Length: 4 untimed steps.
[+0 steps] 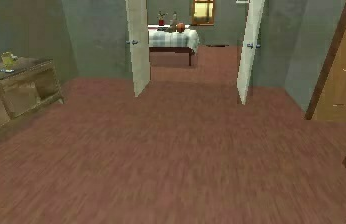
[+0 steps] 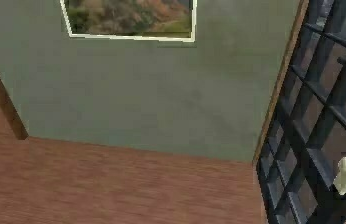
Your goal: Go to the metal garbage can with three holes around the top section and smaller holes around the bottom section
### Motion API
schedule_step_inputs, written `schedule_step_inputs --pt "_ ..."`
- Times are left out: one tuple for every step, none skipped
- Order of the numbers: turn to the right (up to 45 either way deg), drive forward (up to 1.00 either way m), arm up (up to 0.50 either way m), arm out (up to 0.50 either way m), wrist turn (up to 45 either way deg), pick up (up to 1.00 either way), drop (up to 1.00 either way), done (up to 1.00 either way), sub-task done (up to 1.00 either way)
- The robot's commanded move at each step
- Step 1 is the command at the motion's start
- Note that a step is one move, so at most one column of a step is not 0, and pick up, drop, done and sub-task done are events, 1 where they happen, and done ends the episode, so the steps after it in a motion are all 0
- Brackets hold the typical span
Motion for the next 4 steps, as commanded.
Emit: schedule_step_inputs --pt "0.0 1.00 0.00 0.00 0.0 0.00 0.00 0.00 0.00" --pt "3.0 0.00 0.00 0.00 0.0 0.00 0.00 0.00 0.00" --pt "0.0 1.00 0.00 0.00 0.0 0.00 0.00 0.00 0.00" --pt "0.0 1.00 0.00 0.00 0.0 0.00 0.00 0.00 0.00"
